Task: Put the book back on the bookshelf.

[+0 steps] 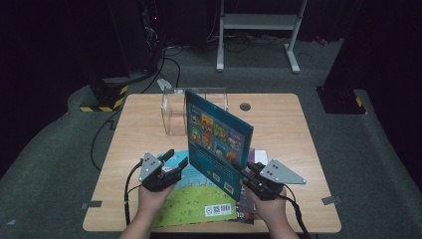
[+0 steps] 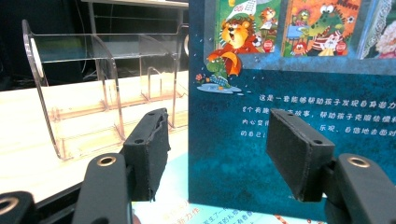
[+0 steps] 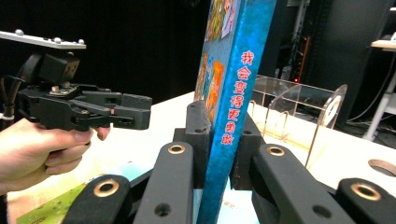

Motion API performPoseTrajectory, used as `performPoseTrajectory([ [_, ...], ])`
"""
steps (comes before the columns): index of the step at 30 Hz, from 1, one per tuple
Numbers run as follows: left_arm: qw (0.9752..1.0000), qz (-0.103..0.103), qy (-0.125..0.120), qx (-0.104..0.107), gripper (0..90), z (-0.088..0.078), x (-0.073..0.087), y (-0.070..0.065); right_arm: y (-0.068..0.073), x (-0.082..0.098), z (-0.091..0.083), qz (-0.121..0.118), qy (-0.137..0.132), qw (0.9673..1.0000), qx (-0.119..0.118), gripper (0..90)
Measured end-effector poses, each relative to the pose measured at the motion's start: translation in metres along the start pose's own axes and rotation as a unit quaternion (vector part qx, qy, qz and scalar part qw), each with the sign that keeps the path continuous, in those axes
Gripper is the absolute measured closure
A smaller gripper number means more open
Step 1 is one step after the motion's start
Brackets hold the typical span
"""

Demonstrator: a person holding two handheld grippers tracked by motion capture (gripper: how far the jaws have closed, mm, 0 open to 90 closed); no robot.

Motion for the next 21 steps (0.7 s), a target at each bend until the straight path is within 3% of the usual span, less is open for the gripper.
performPoseTrajectory([
  [6, 0.9997, 0.0, 0.023, 0.01, 37.1, 0.0, -0.001, 0.0, 0.003, -0.001, 0.003, 0.006, -0.007, 0.9999, 0.005, 81.8],
  [9, 0.9997, -0.002, 0.026, 0.0, 36.0, -0.003, -0.003, 0.004, 0.004, -0.001, 0.005, 0.016, -0.011, 0.9997, 0.011, 82.2],
  [14, 0.9996, -0.002, 0.018, -0.021, 34.2, -0.011, -0.011, 0.014, 0.008, -0.002, 0.012, 0.019, -0.012, 0.9996, 0.015, 83.0],
  [21, 0.9998, 0.0, -0.002, -0.02, 31.0, -0.022, -0.023, 0.016, 0.018, -0.004, 0.031, 0.021, -0.01, 0.9993, 0.028, 83.2],
])
Point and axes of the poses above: each handheld gripper's, and its own axes: z roughly forward along the jaws, x roughly out of its underside, y roughly to its left, the point moved 6 cm from there along z, roughly forward along the jaws, and after that the axes turned 8 degrees about -x, right-handed, at the moved point
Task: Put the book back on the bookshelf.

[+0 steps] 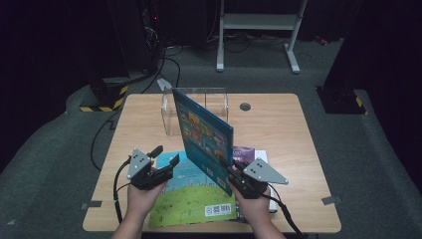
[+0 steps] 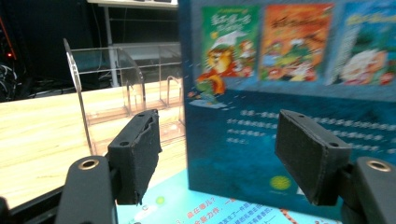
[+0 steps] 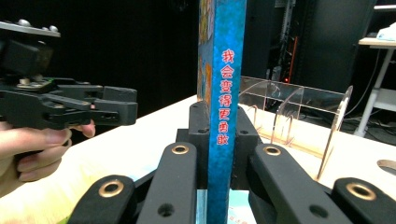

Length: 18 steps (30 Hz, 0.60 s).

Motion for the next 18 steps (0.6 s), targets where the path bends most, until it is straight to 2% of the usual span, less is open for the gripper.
performPoseTrajectory([
  [4, 0.9999, 0.007, -0.004, 0.008, 28.7, -0.003, -0.005, -0.005, 0.005, 0.001, 0.008, 0.004, 0.001, 0.9999, 0.009, 83.2],
  [8, 0.9997, 0.011, -0.009, 0.021, 26.7, -0.006, -0.011, -0.015, 0.01, 0.002, 0.013, 0.0, -0.002, 0.9999, 0.015, 83.1],
  [13, 0.9991, 0.02, -0.016, 0.034, 25.1, -0.011, -0.02, -0.027, 0.014, 0.005, 0.016, 0.008, -0.006, 0.9997, 0.023, 82.8],
  [18, 0.9985, 0.014, -0.03, 0.043, 23.9, -0.018, -0.031, -0.034, 0.02, 0.007, 0.018, 0.001, -0.006, 0.9997, 0.026, 82.6],
])
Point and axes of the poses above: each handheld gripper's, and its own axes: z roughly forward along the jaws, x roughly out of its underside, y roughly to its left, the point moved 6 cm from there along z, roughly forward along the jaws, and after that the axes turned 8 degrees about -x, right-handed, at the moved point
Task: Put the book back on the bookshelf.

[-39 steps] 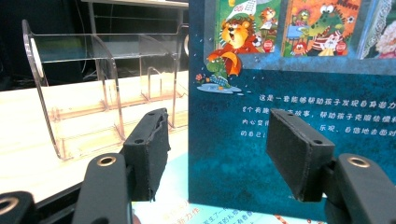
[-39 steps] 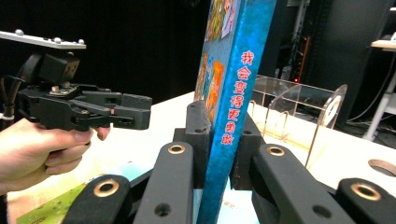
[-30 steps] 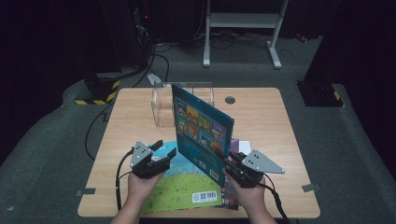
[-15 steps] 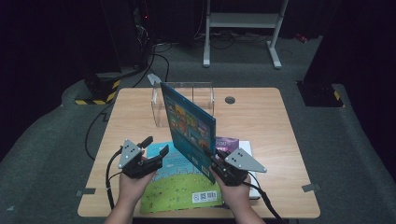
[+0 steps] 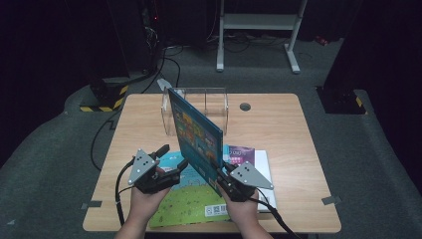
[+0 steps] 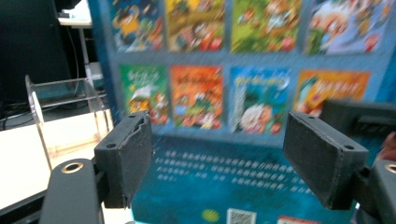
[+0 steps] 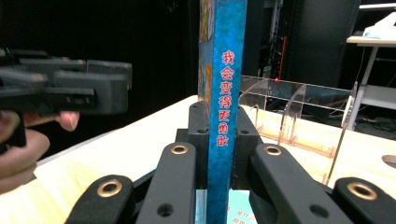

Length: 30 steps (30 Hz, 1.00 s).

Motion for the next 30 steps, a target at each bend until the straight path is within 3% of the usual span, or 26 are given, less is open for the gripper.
performPoseTrajectory([
  [8, 0.9997, 0.001, -0.02, 0.013, 20.0, -0.008, -0.017, -0.011, 0.009, 0.001, 0.006, -0.009, -0.003, 0.9999, 0.006, 82.3],
  [15, 0.9986, 0.01, -0.03, 0.042, 16.1, -0.008, -0.029, -0.032, 0.015, 0.003, 0.01, -0.023, -0.005, 0.9997, 0.007, 82.1],
  [23, 0.9982, 0.018, -0.032, 0.047, 14.8, -0.003, -0.036, -0.046, 0.016, 0.004, 0.011, -0.022, -0.009, 0.9997, 0.007, 81.8],
  [30, 0.9983, 0.012, -0.029, 0.05, 14.3, 0.004, -0.041, -0.055, 0.019, 0.006, 0.011, -0.024, -0.02, 0.9995, 0.006, 81.1],
])
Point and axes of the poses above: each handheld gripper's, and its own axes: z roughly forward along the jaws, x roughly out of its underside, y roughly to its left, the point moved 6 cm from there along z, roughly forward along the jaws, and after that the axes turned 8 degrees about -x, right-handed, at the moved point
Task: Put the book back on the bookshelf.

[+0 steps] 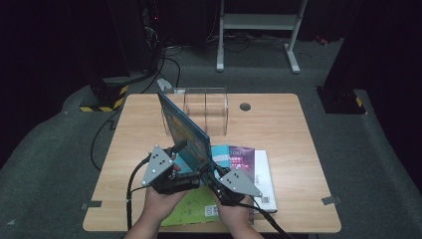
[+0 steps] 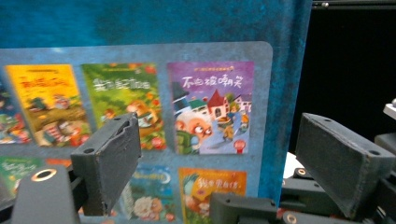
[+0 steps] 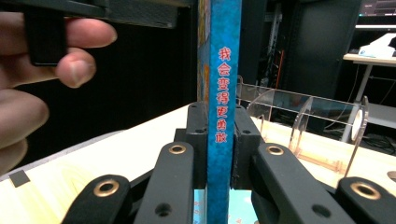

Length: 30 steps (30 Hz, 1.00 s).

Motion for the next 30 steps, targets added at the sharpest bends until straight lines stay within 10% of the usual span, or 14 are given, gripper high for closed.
performPoseTrajectory([
  [30, 0.9979, 0.008, 0.035, -0.054, 6.9, -0.012, 0.027, 0.011, 0.025, 0.024, 0.012, 0.005, 0.025, 0.9986, -0.047, 73.1],
])
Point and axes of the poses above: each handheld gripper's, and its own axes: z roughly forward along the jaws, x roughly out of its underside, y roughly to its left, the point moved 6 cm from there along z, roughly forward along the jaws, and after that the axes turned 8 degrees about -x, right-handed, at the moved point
